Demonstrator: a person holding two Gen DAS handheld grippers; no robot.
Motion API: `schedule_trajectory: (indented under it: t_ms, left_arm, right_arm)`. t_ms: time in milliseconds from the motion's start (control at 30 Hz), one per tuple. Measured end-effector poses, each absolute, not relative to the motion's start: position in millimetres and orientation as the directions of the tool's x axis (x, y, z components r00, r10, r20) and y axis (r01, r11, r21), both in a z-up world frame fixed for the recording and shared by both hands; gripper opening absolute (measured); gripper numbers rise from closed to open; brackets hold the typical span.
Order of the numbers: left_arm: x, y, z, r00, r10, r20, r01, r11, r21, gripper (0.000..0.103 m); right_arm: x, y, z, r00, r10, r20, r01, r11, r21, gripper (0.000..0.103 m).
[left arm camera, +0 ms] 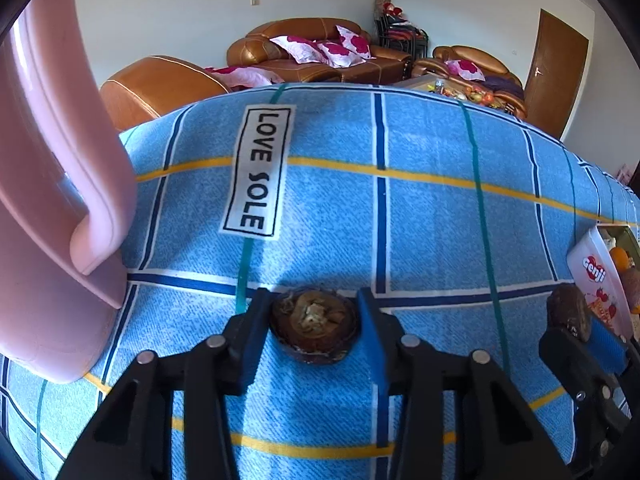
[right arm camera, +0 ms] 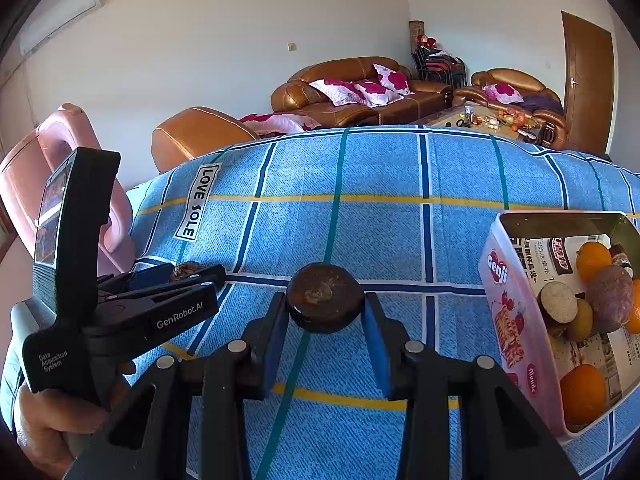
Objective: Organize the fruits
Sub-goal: 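Lift both brown round fruits and carry them toward the pink tin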
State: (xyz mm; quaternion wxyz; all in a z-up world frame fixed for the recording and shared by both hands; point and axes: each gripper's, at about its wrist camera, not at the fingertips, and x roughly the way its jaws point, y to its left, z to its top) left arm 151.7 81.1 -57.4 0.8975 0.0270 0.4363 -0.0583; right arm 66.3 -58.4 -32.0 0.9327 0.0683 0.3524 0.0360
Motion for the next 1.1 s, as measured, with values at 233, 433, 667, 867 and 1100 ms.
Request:
schedule_trajectory:
  t_ms: [233,433,667,867,1100]
  left_arm:
    - [134,99,-41,0.712,-0.044,-0.701,0.041,0.999,-0.022,0.045]
    - [114,94,-25,0.809,0.041,-0.586,-0.022,0.999,0.04,0.045]
    - [110,93,-23,0.823,0.06,-0.566,-0.037,0.998,0.053,0.045]
    - [99,84,-24,0.828,0.071,-0.557,-0.041,0.997,0.065,0.045]
    - [83,76,-22,0.841,0.076,-0.535,-0.042,0.996,0.075,0.045]
  right_arm:
    - [53,-58,-25,0.795,0.11,-0.596,-0.028,0.989,0.145,0.04]
    - [36,-53,-12,0.866,0.057,-0.496,-0.016,0.996,0.086,0.04]
    - [36,-49,-9,0.876,0.039,-0.481,-0.016,0.999,0.051,0.04]
    - [29,-51,-9,0.882,0.022,-0.471,-0.009,0.999,0.031,0.04]
    - [22,-59,-10,0.879,0.012,-0.477,0.005,0.999,0.036,0.04]
